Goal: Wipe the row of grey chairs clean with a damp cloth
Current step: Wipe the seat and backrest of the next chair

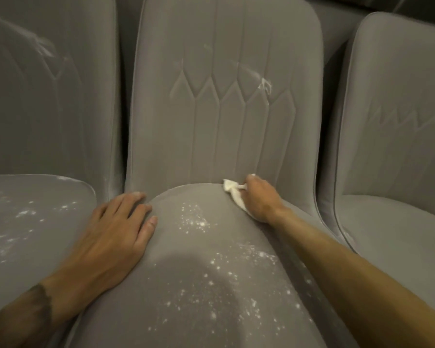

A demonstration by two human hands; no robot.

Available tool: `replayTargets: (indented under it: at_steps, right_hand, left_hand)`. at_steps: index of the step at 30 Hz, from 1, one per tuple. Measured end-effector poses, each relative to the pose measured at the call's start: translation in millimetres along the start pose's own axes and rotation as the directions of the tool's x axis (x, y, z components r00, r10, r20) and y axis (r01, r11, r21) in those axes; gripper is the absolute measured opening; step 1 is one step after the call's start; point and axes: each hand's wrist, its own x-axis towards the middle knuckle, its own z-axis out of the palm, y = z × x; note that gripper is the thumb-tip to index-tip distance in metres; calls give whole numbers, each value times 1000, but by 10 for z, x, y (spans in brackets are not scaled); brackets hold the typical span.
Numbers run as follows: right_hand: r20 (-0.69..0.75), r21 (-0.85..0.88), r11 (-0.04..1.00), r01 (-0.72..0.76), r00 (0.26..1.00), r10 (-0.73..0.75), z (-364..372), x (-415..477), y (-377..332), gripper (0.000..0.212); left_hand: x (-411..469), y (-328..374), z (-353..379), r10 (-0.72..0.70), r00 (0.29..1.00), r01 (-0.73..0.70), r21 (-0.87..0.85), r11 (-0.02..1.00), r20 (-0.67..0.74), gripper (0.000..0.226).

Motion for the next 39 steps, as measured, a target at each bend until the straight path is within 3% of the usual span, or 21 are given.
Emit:
replayTargets:
  at_steps: [2,3,7,9,11,14,16,18,21,23,25,28,30,33,35,37,39]
  right_hand:
    - [-22,-79,991,-105,994,104,28,37,-74,38]
    - [-22,-68,994,-80,997,79,69,26,-197,37]
    - [45,168,943,289,953,-300,245,-255,-695,24]
    - [78,209,905,371,916,-394,197,-348,-662,19]
    - [97,151,935,321,936,-337,76,-291,-439,22]
    - [57,26,997,66,996,-67,-29,-118,-140,31]
    - [32,-28,999,-25,999,26,15,-64,-215,32]
    - [38,24,998,54,998,-55,116,-120,-439,31]
    - [83,171,934,313,940,-330,212,-380,-621,23]
    - [100,188,914,359,919,-381,131,-443,-484,21]
    - [103,111,960,257,958,-268,18,-347,-214,24]
    - [52,-20,1000,-12,999,13,-84,-149,27,35]
    - [23,-31,1000,-1,1000,2,-27,-147,-122,36]
    - [71,81,975,208,974,-214,105,-365,-256,25]
    - [87,121,956,268,956,-279,37,-476,-111,23]
    - [68,81,977,195,977,-201,-81,-440,129,26]
    - [34,4,1000,-18,999,18,-148,-322,321,32]
  left_hand:
    - [-6,-2,-1,0,1000,0,7,1000,-1,48]
    - [-7,0,-7,0,1000,0,5,1000,2,48]
    - [-4,13,-14,-8,1000,8,-1,1000,5,49]
    - [-9,4,-15,-9,1000,9,-4,1000,14,50]
    - [-14,8,-26,-4,1000,4,-4,1000,10,49]
    - [-29,22,-35,14,1000,-13,28,1000,-10,44]
    - [-26,18,-38,26,1000,-25,49,998,-13,41]
    - [-30,12,-42,34,999,-34,50,998,-7,40]
    - [-34,8,-43,38,999,-37,58,998,-13,41]
    - [-36,-2,-38,38,999,-37,56,998,-11,43]
    - [-30,8,-41,45,999,-45,53,998,-10,43]
    - [-43,34,-64,47,999,-45,55,997,-27,43]
    - [-46,28,-71,48,999,-46,49,998,-23,40]
    - [-43,42,-84,43,999,-43,35,998,-8,41]
    - [-40,29,-83,36,999,-36,31,999,0,43]
    - [-42,26,-81,38,999,-38,28,999,0,43]
    - [-50,45,-85,43,999,-42,42,998,-19,43]
